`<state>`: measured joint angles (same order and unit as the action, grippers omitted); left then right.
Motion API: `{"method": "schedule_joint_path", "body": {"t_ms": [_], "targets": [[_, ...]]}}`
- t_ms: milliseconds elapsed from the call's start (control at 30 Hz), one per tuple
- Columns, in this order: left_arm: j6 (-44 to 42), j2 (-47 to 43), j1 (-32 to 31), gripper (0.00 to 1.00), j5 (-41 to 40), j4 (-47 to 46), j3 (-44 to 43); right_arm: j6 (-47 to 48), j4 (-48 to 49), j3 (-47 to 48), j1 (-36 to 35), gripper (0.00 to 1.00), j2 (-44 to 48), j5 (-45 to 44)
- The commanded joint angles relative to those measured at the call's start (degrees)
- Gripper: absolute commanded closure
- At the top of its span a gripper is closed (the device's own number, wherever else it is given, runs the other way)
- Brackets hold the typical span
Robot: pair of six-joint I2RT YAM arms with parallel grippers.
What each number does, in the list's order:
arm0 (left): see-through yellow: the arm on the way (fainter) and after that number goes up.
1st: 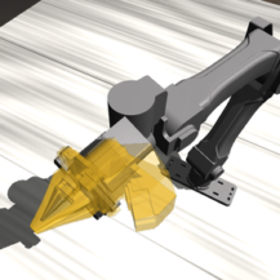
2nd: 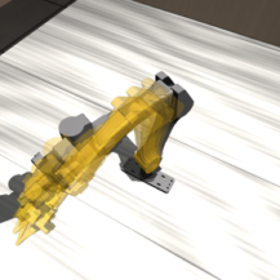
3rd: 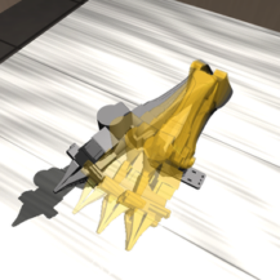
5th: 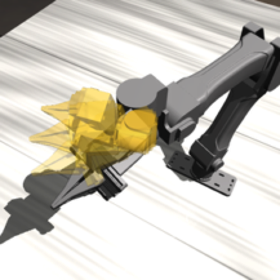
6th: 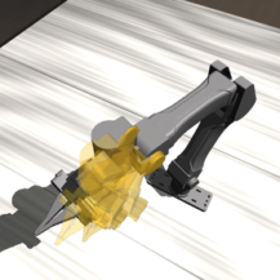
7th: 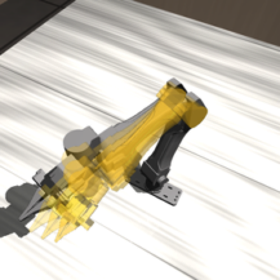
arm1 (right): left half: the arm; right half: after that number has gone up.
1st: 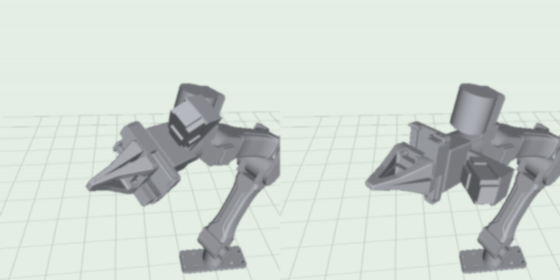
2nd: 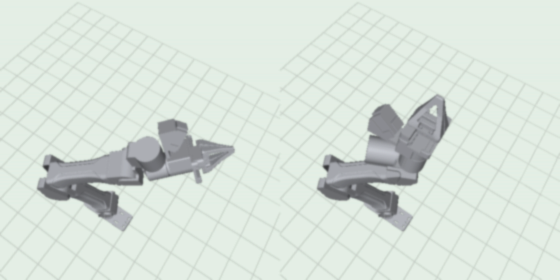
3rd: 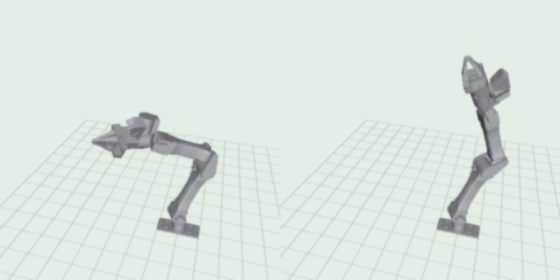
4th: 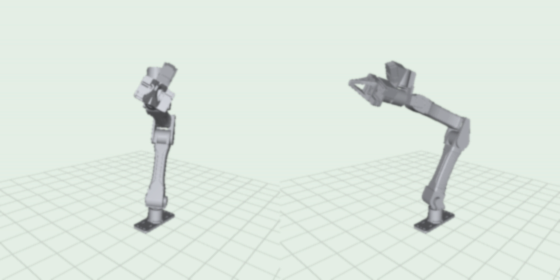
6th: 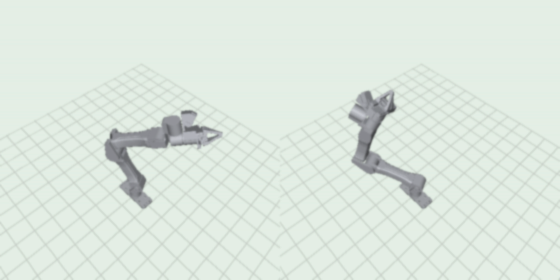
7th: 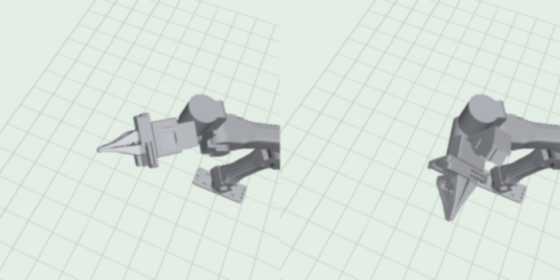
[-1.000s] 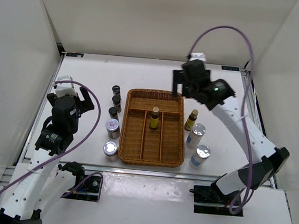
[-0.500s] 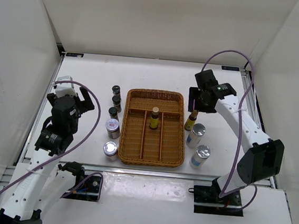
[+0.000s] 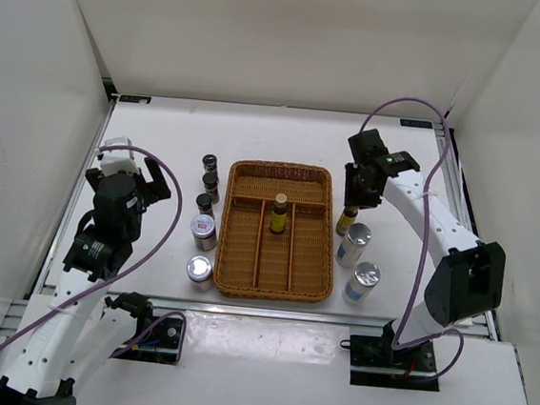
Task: Organize the condiment bottles
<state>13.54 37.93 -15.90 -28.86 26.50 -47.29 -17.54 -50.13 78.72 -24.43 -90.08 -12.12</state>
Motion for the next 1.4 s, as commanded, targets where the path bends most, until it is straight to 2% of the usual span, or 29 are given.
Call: {"method": "schedule_joint_path", "body": {"t_ms": [0, 100, 267, 333, 633, 733, 933, 1200, 1367], "targets": [[-0.4, -0.1, -0.2, 0.00, 1.0, -0.9, 0.3, 0.1, -1.4, 6.5, -1.8, 0.91, 5.7, -5.6], [-0.4, -0.1, -0.2, 0.00, 1.0, -0.9, 0.3, 0.7, -3.4, 10.7, -4.2, 0.99, 9.2, -9.8], [-0.4, 0.4, -0.2, 0.00, 1.0, -0.9, 0.3, 2.7, -5.6, 18.6, -8.6, 0.99, 12.8, -9.8], [-0.4, 0.4, -0.2, 0.00, 1.0, -0.9, 0.3, 2.7, -6.4, 20.2, -13.0, 0.99, 13.5, -9.1], [-0.9, 0.4, -0.2, 0.00, 1.0, -0.9, 0.3, 0.2, -10.9, 21.9, -27.6, 0.99, 16.7, -5.0], [-0.9, 0.9, -0.2, 0.00, 1.0, -0.9, 0.3, -2.3, -11.6, 19.9, -34.1, 0.99, 16.7, -5.8], [-0.9, 0.9, -0.2, 0.00, 1.0, -0.9, 0.3, -4.3, -6.6, 9.8, -39.9, 0.99, 16.0, -6.4], [-0.9, 1.4, -0.2, 0.00, 1.5, -0.9, 0.3, -3.8, 6.3, 1.2, -41.0, 0.99, 12.1, -9.6], [-0.9, 1.4, -0.2, 0.00, 1.5, -0.9, 0.3, -3.8, 9.9, -0.8, -41.0, 0.99, 9.2, -11.6]]}}
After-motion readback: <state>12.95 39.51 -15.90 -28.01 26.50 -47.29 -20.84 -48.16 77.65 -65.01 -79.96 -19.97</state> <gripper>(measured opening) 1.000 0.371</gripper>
